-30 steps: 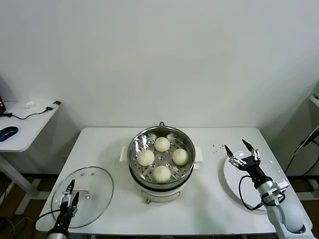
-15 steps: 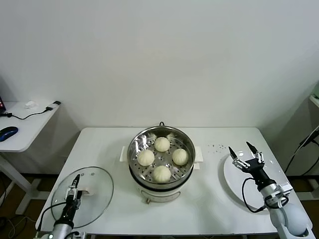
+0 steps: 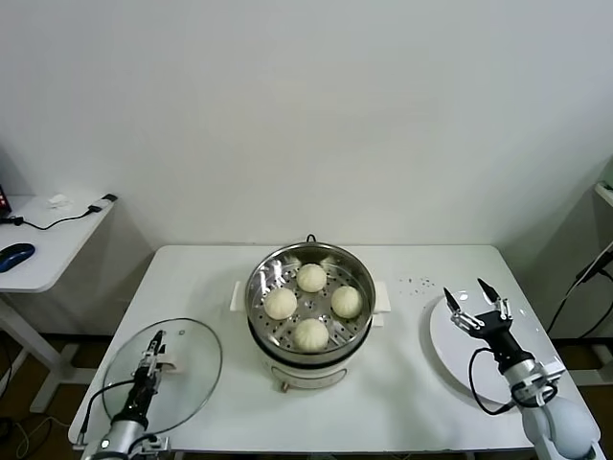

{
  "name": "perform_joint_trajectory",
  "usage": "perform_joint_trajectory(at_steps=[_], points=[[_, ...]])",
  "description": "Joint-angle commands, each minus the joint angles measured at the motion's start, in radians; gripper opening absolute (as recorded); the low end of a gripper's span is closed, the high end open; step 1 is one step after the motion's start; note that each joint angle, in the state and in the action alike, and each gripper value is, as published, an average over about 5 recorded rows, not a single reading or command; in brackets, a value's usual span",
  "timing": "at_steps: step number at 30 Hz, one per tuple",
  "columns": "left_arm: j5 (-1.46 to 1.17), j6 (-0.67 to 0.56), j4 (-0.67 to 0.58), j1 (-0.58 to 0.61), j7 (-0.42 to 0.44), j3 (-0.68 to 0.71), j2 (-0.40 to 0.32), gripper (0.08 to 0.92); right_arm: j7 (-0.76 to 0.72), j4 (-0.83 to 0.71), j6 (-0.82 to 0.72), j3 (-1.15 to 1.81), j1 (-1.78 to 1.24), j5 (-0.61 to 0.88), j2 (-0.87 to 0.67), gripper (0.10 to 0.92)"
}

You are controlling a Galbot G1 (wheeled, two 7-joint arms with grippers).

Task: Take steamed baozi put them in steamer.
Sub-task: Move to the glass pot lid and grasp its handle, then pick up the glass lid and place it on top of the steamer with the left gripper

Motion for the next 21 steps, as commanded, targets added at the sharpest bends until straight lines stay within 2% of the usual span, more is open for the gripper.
perform_joint_trajectory(at_steps=[1,6,12,15,21], points=[[-0.024,-0.019,0.011,-0.017,0.001,0.000,0.003,0.490,-0.004,-0.010,0.007,0.004,0.000,-0.014,0.002,0.823],[-0.064,-0.019,-0.019,-0.005,0.000,0.003,0.007,0.342,-0.006,-0.015,0.010,0.006,0.001,-0.017,0.002,0.823],[-0.138,0.002,-0.120,0.043,0.007,0.007,0.018,0.179,-0.007,-0.019,0.013,0.011,0.003,-0.016,0.002,0.823],[-0.189,0.050,-0.208,0.086,0.015,0.007,0.027,0.150,-0.008,-0.023,0.015,0.013,0.006,-0.016,0.002,0.823],[-0.280,0.226,-0.430,0.202,0.027,0.020,0.059,0.150,-0.007,-0.035,0.017,0.013,0.020,-0.025,0.002,0.823]])
